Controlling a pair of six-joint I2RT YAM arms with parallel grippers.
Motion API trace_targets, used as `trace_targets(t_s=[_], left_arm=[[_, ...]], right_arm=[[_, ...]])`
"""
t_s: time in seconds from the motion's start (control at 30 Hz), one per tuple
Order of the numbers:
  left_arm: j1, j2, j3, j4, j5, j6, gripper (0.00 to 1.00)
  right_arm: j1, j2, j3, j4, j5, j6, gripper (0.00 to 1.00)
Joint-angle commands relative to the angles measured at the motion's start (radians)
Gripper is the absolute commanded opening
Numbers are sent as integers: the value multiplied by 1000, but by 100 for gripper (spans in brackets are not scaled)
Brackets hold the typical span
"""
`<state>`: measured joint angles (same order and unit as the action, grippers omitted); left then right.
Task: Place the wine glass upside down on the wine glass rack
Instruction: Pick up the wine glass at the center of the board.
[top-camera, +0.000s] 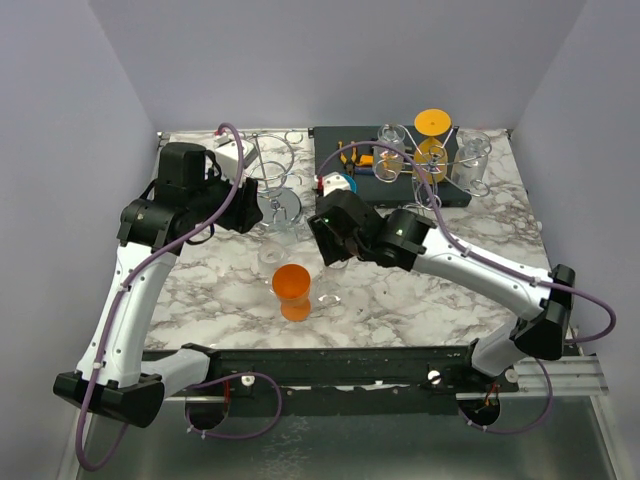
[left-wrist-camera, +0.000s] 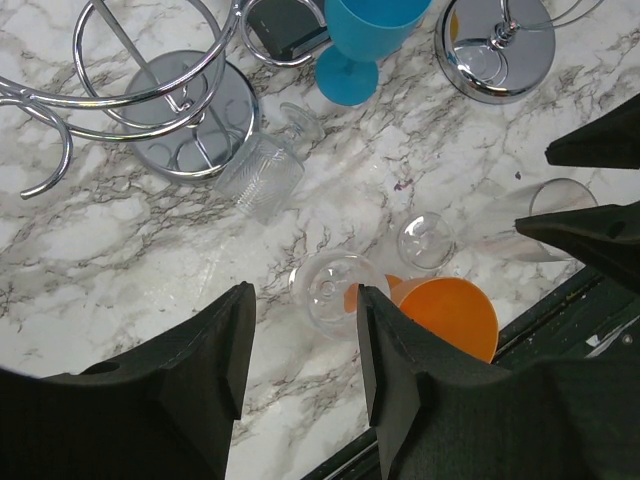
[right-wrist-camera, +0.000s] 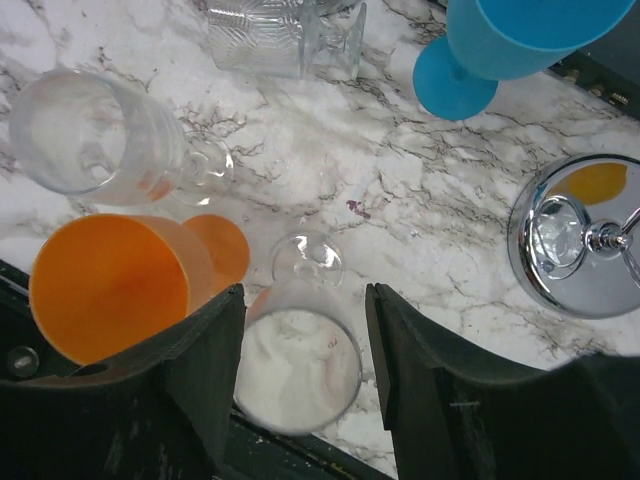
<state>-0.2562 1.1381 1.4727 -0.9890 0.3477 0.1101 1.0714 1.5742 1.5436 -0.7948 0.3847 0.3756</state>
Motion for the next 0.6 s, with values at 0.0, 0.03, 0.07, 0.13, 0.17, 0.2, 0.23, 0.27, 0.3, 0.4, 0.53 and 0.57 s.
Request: trace_targets(t_s=[0.0, 0.03, 0.07, 0.13, 0.17, 0.2, 0.23, 0.27, 0.3, 0.4, 0.53, 0.57], left_arm=[[5, -23, -14, -4, 31, 20, 50], [5, -23, -14, -3, 32, 19, 50], [4, -24, -12, -3, 34, 18, 51], [5, -24, -12, -3, 37, 16, 51], [5, -26, -13, -3, 38, 16, 51], [5, -26, -12, -4, 39, 14, 51], [5, -25, -11, -4, 39, 13, 51], [5, -26, -10, -4, 39, 12, 51], [5, -26, -9, -4, 39, 11, 51], [5, -28, -5, -3, 39, 11, 51], [5, -28, -5, -4, 46, 12, 51], [5, -28, -6, -4, 49, 11, 51]], right_arm=[[-5, -73, -21, -41, -38, 46, 57], [-4, -78, -27, -45, -38, 48, 57], [-5, -79, -34, -46, -40, 50, 57], [-5, -81, -41, -46, -41, 52, 57], [-5, -79, -44, -45, -40, 52, 57], [-5, -80, -44, -45, -40, 53, 57], [-5, -77, -43, -44, -43, 52, 57], [-5, -76, -43, -44, -47, 51, 57], [-5, -75, -45, -45, -49, 51, 56], [-4, -81, -59, -55, -47, 54, 54], [-5, -102, -93, -54, -57, 58, 51], [-5, -106, -100, -54, -60, 60, 51]])
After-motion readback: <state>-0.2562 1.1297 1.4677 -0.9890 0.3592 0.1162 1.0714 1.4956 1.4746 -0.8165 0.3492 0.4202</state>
